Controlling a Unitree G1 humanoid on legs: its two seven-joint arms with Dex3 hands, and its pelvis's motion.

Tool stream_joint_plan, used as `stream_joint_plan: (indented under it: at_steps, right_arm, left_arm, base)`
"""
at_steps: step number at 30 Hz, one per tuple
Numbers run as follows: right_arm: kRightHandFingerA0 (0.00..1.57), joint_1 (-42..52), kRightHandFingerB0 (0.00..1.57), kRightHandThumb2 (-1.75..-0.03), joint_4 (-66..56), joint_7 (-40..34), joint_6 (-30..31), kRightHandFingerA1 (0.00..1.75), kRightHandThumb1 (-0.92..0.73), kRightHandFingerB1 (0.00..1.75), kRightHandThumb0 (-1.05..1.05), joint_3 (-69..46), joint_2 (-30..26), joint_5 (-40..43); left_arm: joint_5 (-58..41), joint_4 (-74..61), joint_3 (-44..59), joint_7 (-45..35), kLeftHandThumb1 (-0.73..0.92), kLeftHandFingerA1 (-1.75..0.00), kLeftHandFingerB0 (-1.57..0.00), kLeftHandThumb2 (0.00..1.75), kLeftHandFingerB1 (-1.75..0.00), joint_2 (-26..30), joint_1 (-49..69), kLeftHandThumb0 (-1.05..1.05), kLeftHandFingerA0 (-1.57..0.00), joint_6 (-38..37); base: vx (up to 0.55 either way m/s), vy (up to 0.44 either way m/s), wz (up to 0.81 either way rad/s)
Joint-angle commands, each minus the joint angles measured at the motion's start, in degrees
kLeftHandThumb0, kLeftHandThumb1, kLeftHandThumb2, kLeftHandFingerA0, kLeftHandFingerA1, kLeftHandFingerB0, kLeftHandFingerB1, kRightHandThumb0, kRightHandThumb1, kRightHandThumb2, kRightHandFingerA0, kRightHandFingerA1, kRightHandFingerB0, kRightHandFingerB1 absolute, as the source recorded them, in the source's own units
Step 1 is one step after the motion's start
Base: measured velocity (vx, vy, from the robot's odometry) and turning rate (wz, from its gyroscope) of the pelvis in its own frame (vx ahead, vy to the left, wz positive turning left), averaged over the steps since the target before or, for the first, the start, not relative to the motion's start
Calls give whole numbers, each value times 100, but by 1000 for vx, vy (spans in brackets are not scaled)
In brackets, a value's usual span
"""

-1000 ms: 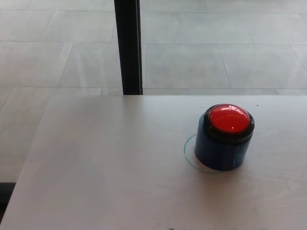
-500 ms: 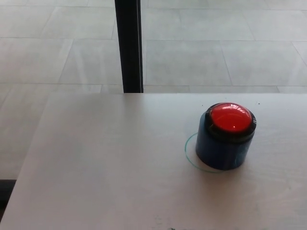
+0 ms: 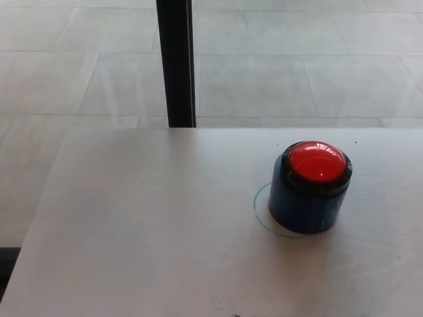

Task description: The robot uses its right hand to press the red button kept in the middle of the desk

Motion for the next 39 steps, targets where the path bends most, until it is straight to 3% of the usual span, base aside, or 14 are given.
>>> stream_joint_plan:
  at_steps: [1, 3, 5, 6, 11, 12, 13, 16, 19, 26, 31, 33, 35, 39]
  right_arm:
    - [95, 38, 82, -124, -526, 290, 405, 175, -50, 155, -13, 435, 623, 145]
    - [94, 168, 81, -126, -657, 455, 435, 175, -49, 158, -16, 732, 987, 115]
    - [94, 176, 81, -126, -679, 462, 462, 175, -49, 158, -16, 741, 1006, 107]
    - [95, 223, 81, -141, -661, 479, 453, 175, -45, 159, -12, 866, 1117, 25]
    - [95, 457, 79, -133, -407, 591, 407, 175, -46, 159, -14, 1309, 1500, -200]
    - [95, 482, 78, -136, -300, 604, 415, 175, -43, 158, -14, 1368, 1558, -226]
    - [94, 503, 78, -127, -248, 549, 550, 175, -47, 161, -16, 1406, 1624, -236]
    - [92, 513, 77, -127, -38, 467, 713, 175, -49, 161, -15, 1483, 1765, -277]
    - [92, 557, 76, -130, 154, 533, 644, 175, -46, 160, -15, 1507, 1822, -325]
    - [89, 847, 73, -116, 600, 606, 647, 175, -58, 159, -14, 1639, 1951, -474]
    - [92, 1010, 76, -126, 734, 552, 573, 175, -54, 161, -15, 1745, 1976, -612]
    - [93, 1097, 77, -128, 778, 593, 487, 175, -52, 163, -14, 1764, 1999, -633]
    - [92, 1164, 77, -130, 841, 633, 374, 175, -50, 165, -15, 1823, 2008, -707]
    - [91, 1237, 75, -130, 923, 612, 374, 175, -49, 165, -16, 1851, 2062, -766]
  left_arm:
    - [-17, 52, -89, 85, 64, -156, -45, 113, -122, 120, -1, -38, -54, -70]
    - [-49, 65, -80, 15, 59, -154, -45, 119, -122, 122, 4, -36, -55, -113]
    - [-52, 66, -91, 15, 59, -154, -45, 119, -122, 112, 22, -36, -55, -128]
    - [-36, 74, -119, 21, 54, -154, -49, 124, -119, 113, 24, -35, -59, -127]
    - [35, 124, -242, -14, 53, -152, -51, 120, -117, 139, 34, -36, -59, -165]
    - [-17, 129, -213, -20, 46, -148, -51, 124, -116, 133, 21, -36, -56, -173]
    - [-34, 126, -209, 18, 49, -149, -52, 123, -120, 125, 26, -37, -55, -188]
    - [-14, 111, -257, 53, 52, -148, -46, 119, -116, 128, 30, -38, -53, -173]
    - [-143, 95, -157, 34, 53, -150, -46, 119, -118, 126, -13, -40, -53, -93]
    - [-89, 101, -217, 58, 53, -146, -48, 117, -116, 103, 15, -40, -53, -129]
    - [-48, 116, -284, 97, 56, -145, -50, 113, -114, 135, -22, -41, -56, -99]
    - [-105, 117, -238, 101, 55, -153, -49, 114, -115, 126, -38, -41, -58, -63]
    - [-52, 157, -297, 57, 52, -147, -50, 120, -117, 142, -24, -42, -54, -138]
    - [-51, 106, -320, 17, 57, -141, -48, 115, -114, 141, -7, -40, -51, -146]
  base:
    - [0, 0, 0]
    - [0, 0, 0]
    - [0, 0, 0]
    - [0, 0, 0]
    - [0, 0, 0]
    - [0, 0, 0]
    - [0, 0, 0]
    - [0, 0, 0]
    - [0, 0, 0]
    - [0, 0, 0]
    - [0, 0, 0]
    - [0, 0, 0]
    - [0, 0, 0]
    - [0, 0, 0]
